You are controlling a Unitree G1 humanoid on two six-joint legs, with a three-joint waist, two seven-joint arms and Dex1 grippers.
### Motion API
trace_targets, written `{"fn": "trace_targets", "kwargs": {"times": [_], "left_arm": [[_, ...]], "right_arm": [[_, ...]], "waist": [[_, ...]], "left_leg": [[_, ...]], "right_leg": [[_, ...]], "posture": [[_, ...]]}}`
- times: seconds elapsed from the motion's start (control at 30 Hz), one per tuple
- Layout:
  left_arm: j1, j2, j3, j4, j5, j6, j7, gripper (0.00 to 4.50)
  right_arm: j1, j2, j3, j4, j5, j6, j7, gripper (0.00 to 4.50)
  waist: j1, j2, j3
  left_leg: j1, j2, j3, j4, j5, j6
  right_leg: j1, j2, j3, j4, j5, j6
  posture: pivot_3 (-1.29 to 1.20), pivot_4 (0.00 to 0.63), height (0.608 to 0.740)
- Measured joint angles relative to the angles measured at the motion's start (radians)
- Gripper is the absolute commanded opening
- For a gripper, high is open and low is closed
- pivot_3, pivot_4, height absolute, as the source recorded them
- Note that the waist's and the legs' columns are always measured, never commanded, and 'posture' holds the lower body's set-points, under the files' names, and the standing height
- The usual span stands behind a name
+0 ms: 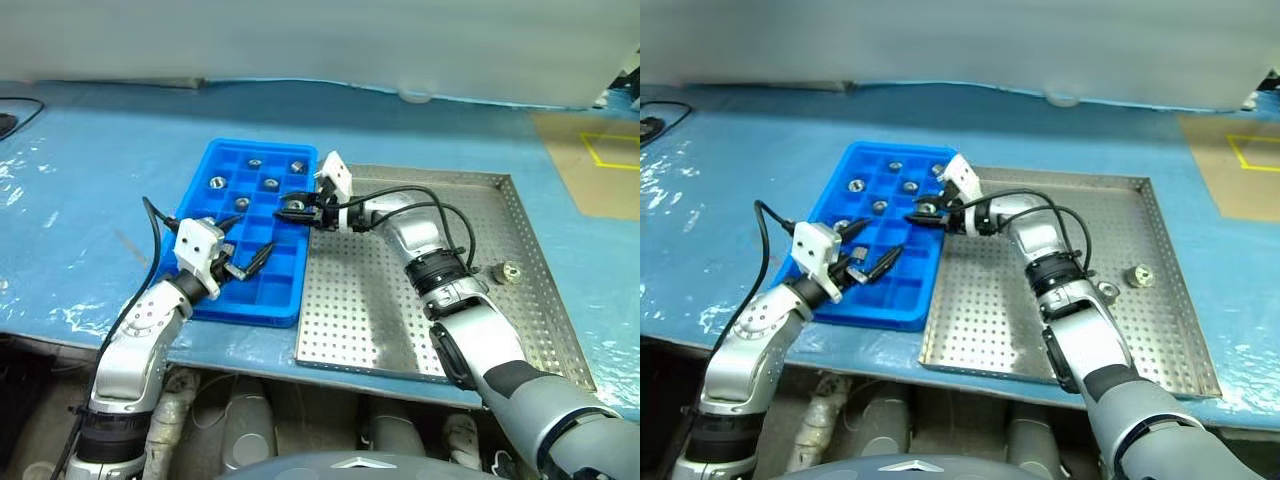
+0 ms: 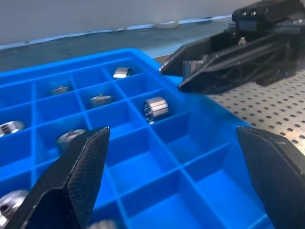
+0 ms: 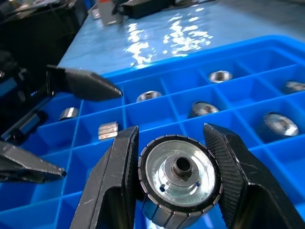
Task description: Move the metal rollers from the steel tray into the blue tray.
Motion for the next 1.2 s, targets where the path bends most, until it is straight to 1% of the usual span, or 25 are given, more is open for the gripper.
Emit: {"fn": "trace_targets", "kwargs": {"times": [0.07,0.2,0.4,0.5,0.57,0.6,0.73,0.83,0.97,1.0,1.07,1.2], "left_arm": [[0.023,0.001,0.005,-0.024,-0.001,0.007,0.016,4.48],[0.066,0.007,0.018,-0.066,-0.004,0.020,0.039,4.48],[0.090,0.015,0.023,-0.091,-0.014,0.031,0.056,4.48],[0.090,0.018,0.022,-0.093,-0.015,0.033,0.060,4.48],[0.089,0.020,0.022,-0.093,-0.015,0.033,0.062,4.48],[0.087,0.021,0.020,-0.093,-0.015,0.033,0.062,4.48],[0.068,0.021,0.007,-0.092,-0.015,0.033,0.059,4.48],[0.039,0.021,-0.009,-0.079,-0.016,0.033,0.048,4.48],[-0.050,0.020,-0.038,-0.013,-0.019,0.030,0.013,4.48],[-0.074,0.020,-0.051,0.014,-0.019,0.027,-0.001,4.48],[-0.107,0.017,-0.073,0.061,-0.019,0.017,-0.026,4.48],[-0.224,-0.006,-0.133,0.198,-0.018,-0.023,-0.100,4.48]], "right_arm": [[-0.005,0.016,0.004,0.033,-0.014,-0.017,0.012,1.75],[-0.029,0.055,0.003,0.090,-0.027,-0.040,0.015,1.75],[-0.085,0.108,-0.001,0.215,-0.065,-0.086,-0.049,1.75],[-0.108,0.114,-0.002,0.264,-0.090,-0.114,-0.080,1.75],[-0.112,0.112,-0.005,0.285,-0.103,-0.134,-0.095,2.49],[-0.114,0.112,-0.007,0.294,-0.107,-0.146,-0.101,2.75],[-0.114,0.098,-0.017,0.302,-0.122,-0.169,-0.115,4.05],[-0.111,0.072,-0.040,0.296,-0.122,-0.173,-0.109,4.05],[-0.078,0.004,-0.080,0.227,-0.111,-0.169,-0.096,4.05],[-0.059,-0.021,-0.088,0.197,-0.109,-0.164,-0.096,4.05],[-0.018,-0.054,-0.111,0.134,-0.100,-0.144,-0.097,4.05],[0.150,-0.151,-0.148,-0.111,-0.062,-0.046,-0.101,4.05]], "waist": [[0.014,0.000,0.000],[0.027,0.000,0.000],[0.046,0.001,0.000],[0.053,0.001,0.000],[0.059,0.001,0.000],[0.061,0.001,0.000],[0.065,0.001,0.000],[0.067,0.001,0.000],[0.062,0.001,0.000],[0.059,0.001,0.000],[0.050,0.001,0.000],[0.028,0.001,0.000]], "left_leg": [[0.000,0.001,-0.001,0.001,0.000,0.000],[-0.001,0.001,-0.004,0.001,0.001,-0.001],[-0.003,0.003,-0.007,0.001,0.002,-0.004],[-0.005,0.003,-0.009,0.002,0.002,-0.004],[-0.006,0.003,-0.010,0.002,0.002,-0.004],[-0.006,0.004,-0.010,0.002,0.002,-0.004],[-0.006,0.003,-0.011,0.003,0.002,-0.004],[-0.006,0.003,-0.011,0.004,0.003,-0.004],[-0.006,0.003,-0.011,0.008,0.003,-0.005],[-0.006,0.004,-0.011,0.009,0.003,-0.005],[-0.006,0.004,-0.011,0.010,0.003,-0.005],[-0.006,0.003,-0.011,0.015,0.003,-0.005]], "right_leg": [[0.000,0.000,-0.001,0.001,0.000,0.000],[0.000,0.000,-0.004,0.002,0.000,0.000],[0.000,0.001,-0.008,0.003,0.000,-0.002],[0.000,0.001,-0.010,0.003,0.000,-0.002],[0.000,0.002,-0.010,0.003,0.000,-0.002],[0.000,0.002,-0.010,0.003,0.000,-0.002],[0.000,0.002,-0.010,0.004,0.000,-0.002],[0.001,0.001,-0.010,0.005,0.000,-0.003],[0.001,0.001,-0.010,0.008,0.000,-0.003],[0.001,0.002,-0.009,0.009,0.000,-0.003],[0.000,0.002,-0.009,0.010,0.000,-0.003],[0.001,0.002,-0.008,0.012,0.001,-0.002]], "posture": [[0.40,0.150,0.740],[0.43,0.150,0.740],[0.44,0.150,0.740],[0.44,0.150,0.740],[0.43,0.150,0.740],[0.43,0.150,0.740],[0.40,0.150,0.740],[0.32,0.150,0.740],[0.22,0.150,0.740],[0.22,0.150,0.740],[0.13,0.150,0.740],[-0.01,0.150,0.740]]}}
